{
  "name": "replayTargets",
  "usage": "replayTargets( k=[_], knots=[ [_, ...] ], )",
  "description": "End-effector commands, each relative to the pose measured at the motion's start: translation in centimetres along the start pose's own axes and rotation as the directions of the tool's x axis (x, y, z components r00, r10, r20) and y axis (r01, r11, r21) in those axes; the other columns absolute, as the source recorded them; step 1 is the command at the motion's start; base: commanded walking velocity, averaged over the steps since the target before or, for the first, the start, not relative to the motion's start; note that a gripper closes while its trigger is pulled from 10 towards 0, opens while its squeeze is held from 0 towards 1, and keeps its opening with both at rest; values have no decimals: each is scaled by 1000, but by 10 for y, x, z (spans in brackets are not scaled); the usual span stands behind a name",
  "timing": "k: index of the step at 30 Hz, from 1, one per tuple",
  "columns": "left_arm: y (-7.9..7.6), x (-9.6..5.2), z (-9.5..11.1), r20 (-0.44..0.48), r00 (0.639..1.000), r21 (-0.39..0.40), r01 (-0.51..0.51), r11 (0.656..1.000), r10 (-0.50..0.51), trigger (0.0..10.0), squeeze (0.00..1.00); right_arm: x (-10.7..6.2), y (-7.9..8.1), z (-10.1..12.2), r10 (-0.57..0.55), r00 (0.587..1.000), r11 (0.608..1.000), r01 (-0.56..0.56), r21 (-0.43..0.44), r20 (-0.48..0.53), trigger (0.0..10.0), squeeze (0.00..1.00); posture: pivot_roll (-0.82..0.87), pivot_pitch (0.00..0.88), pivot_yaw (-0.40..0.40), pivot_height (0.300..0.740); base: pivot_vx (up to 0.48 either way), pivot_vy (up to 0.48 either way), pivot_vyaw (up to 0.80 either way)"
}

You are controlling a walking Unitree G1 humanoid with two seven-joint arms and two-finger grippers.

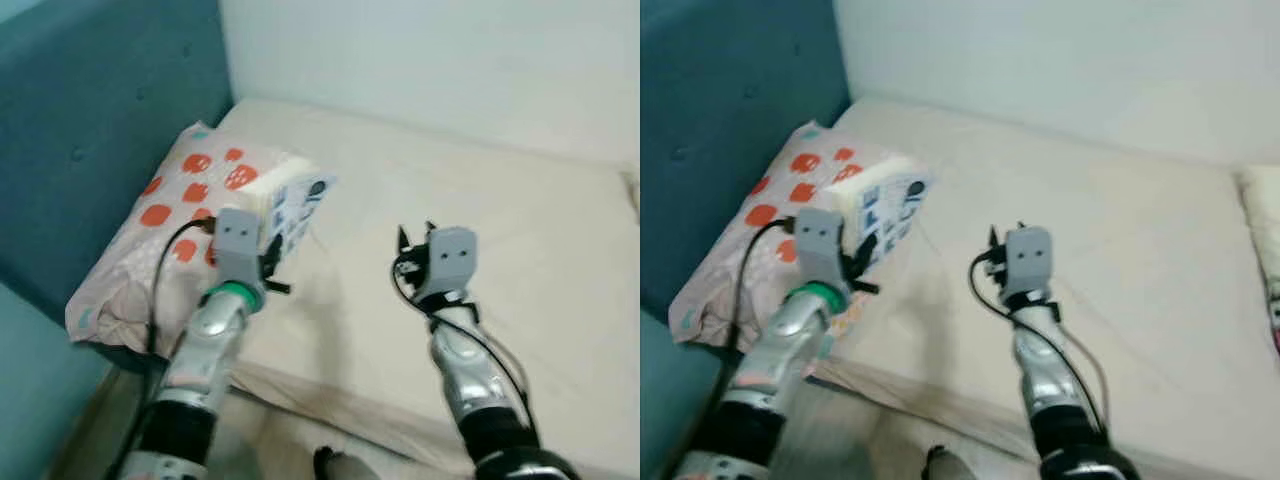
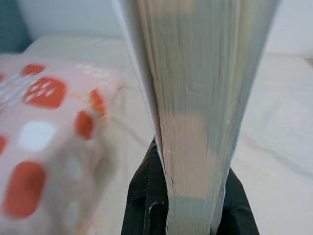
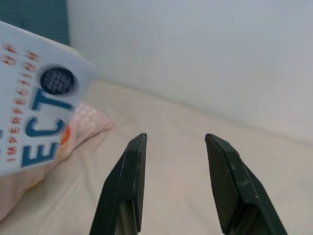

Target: Clean up the room

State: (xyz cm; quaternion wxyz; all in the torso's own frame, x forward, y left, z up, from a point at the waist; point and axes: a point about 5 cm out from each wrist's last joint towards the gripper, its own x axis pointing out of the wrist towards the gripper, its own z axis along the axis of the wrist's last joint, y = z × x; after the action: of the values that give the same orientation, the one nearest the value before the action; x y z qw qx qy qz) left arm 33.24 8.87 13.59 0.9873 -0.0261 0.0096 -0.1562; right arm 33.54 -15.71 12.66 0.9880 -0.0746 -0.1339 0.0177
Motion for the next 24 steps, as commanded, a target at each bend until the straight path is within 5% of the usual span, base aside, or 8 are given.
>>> replayTargets(
  k=[1, 5, 7, 11, 13, 24],
  knots=[
    [10, -2, -4, -9, 998, -14, -66, 998, 66, 10000, 0, -6, 3, -9, -3, 999, 1000, 4, 13, -37, 10000, 0, -141, 81, 61, 740, 0, 0, -800],
    [14, -2, -3, 17, 993, 23, -118, 993, 118, 10000, 0, -7, 3, -8, -5, 999, 1000, 5, 6, -33, 10000, 0, -142, 82, 61, 740, 0, 0, -200],
    [13, -2, 1, 86, 989, 142, -133, 981, 121, 10000, 0, -7, 3, -8, -7, 1000, 1000, 7, -1, -28, 10000, 0, -142, 85, 56, 740, 0, 0, 0],
    [13, -3, 2, 105, 986, 173, -145, 974, 128, 10000, 0, -7, 3, -7, -10, 1000, 1000, 10, 0, -22, 10000, 0, -142, 88, 54, 740, 0, 0, 0],
    [14, -4, 7, 164, 976, 277, -188, 942, 147, 10000, 0, -7, 2, -7, -21, 1000, 1000, 21, -12, -21, 10000, 0, -144, 90, 53, 740, 0, 0, 0],
    [10, -10, 12, 293, 954, 514, -214, 831, 64, 10000, 0, -10, 2, -11, -29, 999, 999, 28, -33, -39, 10000, 0, -141, 95, 47, 720, 0, 0, 0]
  ],
)
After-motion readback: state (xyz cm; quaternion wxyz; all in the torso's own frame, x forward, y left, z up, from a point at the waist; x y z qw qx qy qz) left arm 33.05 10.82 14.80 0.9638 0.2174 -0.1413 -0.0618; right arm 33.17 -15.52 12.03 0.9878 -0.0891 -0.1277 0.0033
